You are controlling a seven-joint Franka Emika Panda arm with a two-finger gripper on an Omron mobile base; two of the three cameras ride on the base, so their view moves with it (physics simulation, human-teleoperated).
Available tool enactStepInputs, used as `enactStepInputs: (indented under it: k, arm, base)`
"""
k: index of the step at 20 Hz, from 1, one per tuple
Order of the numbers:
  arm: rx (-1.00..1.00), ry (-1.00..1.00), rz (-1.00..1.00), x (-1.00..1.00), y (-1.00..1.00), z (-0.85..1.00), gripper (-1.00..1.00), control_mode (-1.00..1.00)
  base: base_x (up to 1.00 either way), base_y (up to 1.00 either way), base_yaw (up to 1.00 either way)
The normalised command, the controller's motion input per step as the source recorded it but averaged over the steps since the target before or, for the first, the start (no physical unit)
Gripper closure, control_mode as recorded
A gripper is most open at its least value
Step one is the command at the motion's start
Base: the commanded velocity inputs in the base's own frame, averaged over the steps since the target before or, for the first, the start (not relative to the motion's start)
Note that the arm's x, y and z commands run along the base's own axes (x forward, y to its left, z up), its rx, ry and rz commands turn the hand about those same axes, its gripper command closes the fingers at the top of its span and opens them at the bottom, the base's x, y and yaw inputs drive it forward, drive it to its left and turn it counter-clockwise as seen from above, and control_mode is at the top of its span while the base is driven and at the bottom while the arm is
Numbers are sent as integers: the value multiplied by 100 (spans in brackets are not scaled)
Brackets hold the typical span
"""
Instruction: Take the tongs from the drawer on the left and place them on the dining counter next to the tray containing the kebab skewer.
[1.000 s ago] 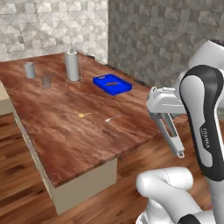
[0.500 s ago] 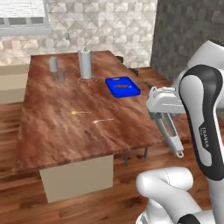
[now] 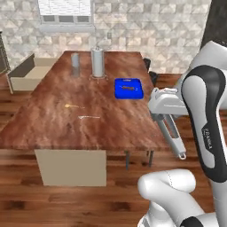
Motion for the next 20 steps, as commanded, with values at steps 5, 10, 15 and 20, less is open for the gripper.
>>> enactStepInputs:
  k: [5,10,15,20]
  arm:
    - [0,0,0,0,0,0,100,100]
    - [0,0,0,0,0,0,100,100]
    - [0,0,0,0,0,0,100,100]
    - [0,0,0,0,0,0,100,100]
  base:
    - [-2,-98,62]
    - [0,-88,72]
    - [0,-89,70]
    - [10,-98,62]
